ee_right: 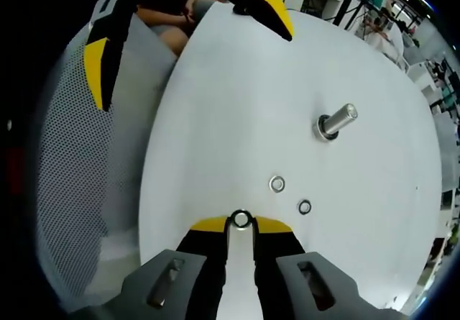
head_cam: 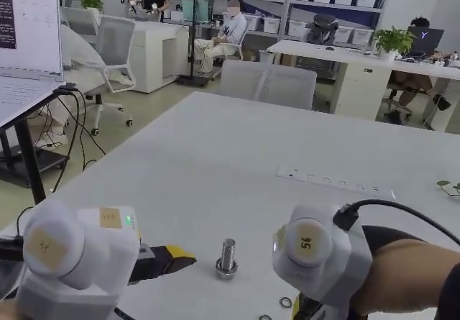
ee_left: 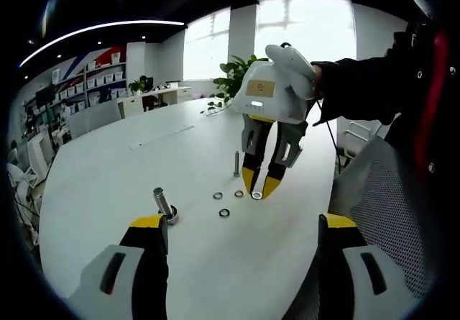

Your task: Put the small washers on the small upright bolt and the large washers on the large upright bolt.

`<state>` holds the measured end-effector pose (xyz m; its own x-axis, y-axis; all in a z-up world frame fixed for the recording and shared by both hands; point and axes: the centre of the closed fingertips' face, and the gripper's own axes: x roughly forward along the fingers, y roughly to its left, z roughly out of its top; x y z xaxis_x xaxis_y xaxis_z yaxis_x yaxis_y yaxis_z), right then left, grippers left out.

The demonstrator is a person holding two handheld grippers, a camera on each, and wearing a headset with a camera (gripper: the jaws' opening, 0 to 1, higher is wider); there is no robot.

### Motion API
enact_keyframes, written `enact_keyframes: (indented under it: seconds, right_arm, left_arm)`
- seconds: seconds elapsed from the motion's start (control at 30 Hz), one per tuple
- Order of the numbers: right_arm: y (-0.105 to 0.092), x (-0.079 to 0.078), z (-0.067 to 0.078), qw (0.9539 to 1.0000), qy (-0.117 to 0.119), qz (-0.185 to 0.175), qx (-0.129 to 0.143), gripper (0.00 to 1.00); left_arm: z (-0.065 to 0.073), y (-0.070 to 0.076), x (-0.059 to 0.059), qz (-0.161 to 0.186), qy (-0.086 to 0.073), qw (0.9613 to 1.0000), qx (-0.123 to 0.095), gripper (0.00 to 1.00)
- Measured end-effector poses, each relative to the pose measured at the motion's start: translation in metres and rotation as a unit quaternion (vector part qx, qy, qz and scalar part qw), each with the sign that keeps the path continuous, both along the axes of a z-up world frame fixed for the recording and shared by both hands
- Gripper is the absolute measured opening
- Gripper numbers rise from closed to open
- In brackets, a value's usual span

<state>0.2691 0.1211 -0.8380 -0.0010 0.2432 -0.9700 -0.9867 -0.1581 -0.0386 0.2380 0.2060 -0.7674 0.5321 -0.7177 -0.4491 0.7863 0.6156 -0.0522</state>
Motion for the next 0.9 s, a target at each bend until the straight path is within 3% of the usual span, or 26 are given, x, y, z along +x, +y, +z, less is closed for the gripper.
enact_keyframes:
  seconds: [0.43,0.9]
  right_arm:
    - [-0.017,0.013,0.024,0.9995,0.0,-0.031,0.011,0.13]
    - [-0.037,0.032,0.045,0.9977,-0.018,-0.063,0.016,0.13]
  left_arm:
    - [0.005,-0.011,0.012,-0.025,-0.005,0.9997,0.007,0.86]
    - [0.003,-0.026,0.022,-0.05,-0.003,0.9987,0.005,0.86]
